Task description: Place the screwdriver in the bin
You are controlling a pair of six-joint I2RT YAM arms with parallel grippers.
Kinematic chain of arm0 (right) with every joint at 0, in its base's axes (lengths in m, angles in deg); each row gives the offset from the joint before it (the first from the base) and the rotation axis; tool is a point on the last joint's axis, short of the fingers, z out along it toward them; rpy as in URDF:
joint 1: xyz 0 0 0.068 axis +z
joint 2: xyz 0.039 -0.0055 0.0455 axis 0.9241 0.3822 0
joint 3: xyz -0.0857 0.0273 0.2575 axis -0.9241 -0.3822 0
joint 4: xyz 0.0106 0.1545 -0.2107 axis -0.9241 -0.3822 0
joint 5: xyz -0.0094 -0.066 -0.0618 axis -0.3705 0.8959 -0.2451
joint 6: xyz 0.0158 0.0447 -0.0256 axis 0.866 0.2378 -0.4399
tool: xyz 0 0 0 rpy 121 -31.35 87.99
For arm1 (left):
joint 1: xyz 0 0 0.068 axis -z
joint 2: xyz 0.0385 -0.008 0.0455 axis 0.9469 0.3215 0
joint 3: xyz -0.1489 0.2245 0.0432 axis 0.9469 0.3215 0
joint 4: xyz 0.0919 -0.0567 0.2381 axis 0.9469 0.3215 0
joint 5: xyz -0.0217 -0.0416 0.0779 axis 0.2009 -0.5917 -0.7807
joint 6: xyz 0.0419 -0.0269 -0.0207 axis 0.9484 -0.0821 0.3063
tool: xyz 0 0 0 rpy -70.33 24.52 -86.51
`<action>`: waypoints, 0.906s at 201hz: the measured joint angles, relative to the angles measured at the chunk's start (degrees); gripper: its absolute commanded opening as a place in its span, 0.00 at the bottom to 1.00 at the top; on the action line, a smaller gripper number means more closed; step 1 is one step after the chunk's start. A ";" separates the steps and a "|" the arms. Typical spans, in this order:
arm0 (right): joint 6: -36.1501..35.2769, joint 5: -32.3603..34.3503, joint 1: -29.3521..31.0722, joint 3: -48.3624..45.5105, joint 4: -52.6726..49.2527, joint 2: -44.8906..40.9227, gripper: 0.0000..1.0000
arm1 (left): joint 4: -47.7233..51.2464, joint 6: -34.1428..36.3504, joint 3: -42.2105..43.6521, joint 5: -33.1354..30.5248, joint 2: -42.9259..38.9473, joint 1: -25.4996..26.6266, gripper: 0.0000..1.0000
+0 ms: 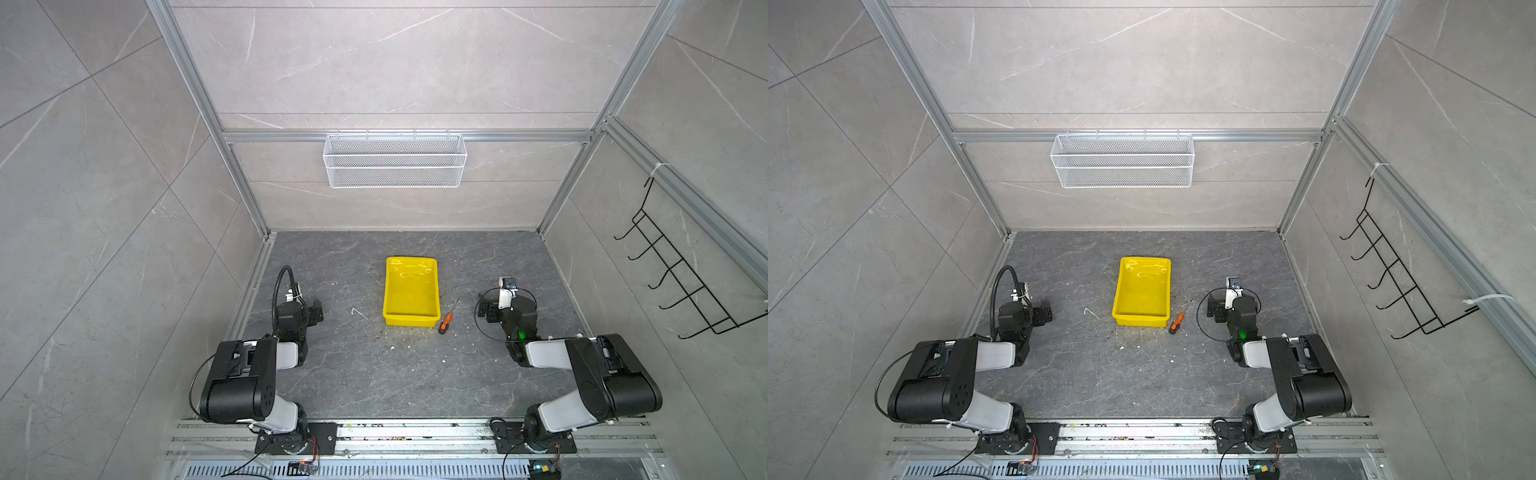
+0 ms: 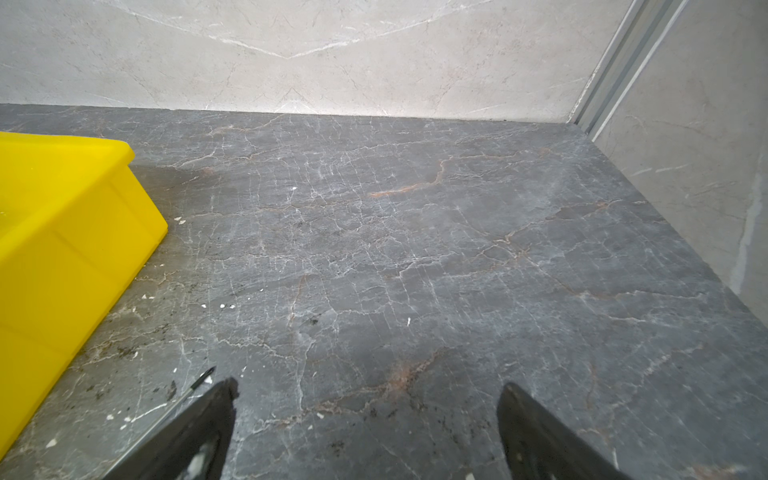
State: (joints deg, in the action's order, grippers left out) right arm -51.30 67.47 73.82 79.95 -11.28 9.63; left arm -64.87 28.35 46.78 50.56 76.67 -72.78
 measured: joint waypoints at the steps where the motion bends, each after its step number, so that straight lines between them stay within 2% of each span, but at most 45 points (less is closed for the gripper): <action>1: 0.00 0.00 0.00 0.00 0.00 0.00 0.99 | 0.00 0.00 0.00 0.00 0.00 0.00 1.00; 94: 0.00 0.00 0.00 0.00 0.02 0.00 0.99 | 0.00 0.00 0.00 0.00 0.00 0.00 1.00; 121: -0.87 -1.73 0.00 -0.26 0.81 0.00 0.99 | 0.00 0.00 0.00 0.00 0.00 0.00 1.00; 157: -1.42 -3.23 0.00 -1.95 2.54 -0.37 0.99 | -0.02 1.14 0.68 4.48 -1.18 0.00 1.00; 171: -1.51 -3.37 0.02 -1.95 1.79 -1.73 0.99 | 3.50 1.11 0.94 5.42 -4.72 0.00 1.00; 182: -1.46 -2.95 0.02 -2.05 -0.02 -4.87 0.99 | 10.21 0.83 -0.55 5.70 -8.94 0.02 1.00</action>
State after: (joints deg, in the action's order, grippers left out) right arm -52.76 64.51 73.84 77.90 -11.31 4.76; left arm -54.66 29.18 46.23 56.27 67.73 -72.76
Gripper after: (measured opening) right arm 0.990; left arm 0.998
